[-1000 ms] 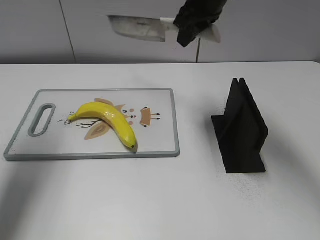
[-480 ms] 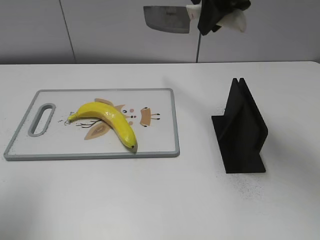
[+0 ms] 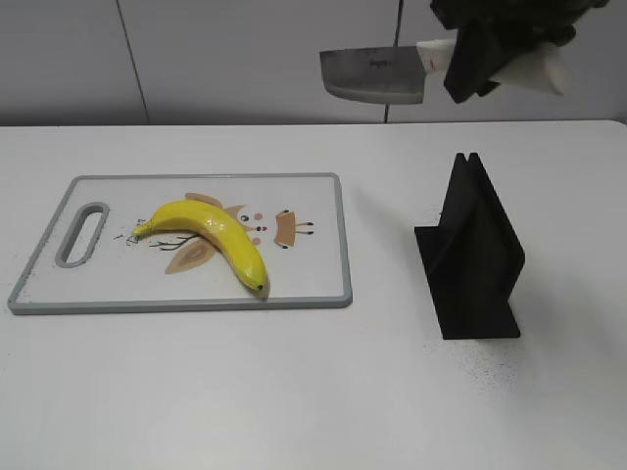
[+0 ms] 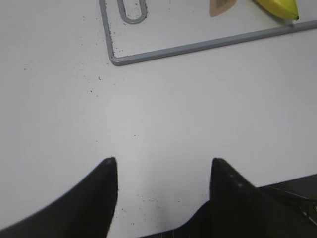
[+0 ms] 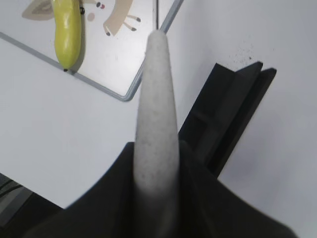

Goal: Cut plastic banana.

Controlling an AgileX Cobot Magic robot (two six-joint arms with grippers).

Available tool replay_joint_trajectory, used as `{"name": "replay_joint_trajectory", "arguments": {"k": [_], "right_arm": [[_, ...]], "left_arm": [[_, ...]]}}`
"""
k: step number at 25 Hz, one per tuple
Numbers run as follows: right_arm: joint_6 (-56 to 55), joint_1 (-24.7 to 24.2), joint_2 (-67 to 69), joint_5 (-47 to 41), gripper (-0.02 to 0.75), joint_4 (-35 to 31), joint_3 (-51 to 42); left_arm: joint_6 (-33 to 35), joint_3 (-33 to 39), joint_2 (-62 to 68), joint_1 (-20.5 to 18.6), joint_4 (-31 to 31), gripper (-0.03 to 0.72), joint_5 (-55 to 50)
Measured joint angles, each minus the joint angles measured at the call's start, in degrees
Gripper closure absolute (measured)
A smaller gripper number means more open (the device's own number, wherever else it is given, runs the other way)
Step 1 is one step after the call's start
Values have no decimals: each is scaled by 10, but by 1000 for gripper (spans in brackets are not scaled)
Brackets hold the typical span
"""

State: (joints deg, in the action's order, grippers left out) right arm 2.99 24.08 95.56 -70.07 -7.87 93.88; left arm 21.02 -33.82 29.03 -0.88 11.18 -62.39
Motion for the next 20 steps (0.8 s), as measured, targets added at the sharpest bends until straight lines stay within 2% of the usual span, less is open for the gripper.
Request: {"name": "replay_joint_trajectory", "arguments": {"k": [10,20], "right_arm": [[-56,0,-155,93,573,0,-226],[-119,0,-347,177,573,-1,-426]], "left_arm": [[-2,30,-201,0,18,109,-39],[-14,50,-286,0,18,111,-51]]}}
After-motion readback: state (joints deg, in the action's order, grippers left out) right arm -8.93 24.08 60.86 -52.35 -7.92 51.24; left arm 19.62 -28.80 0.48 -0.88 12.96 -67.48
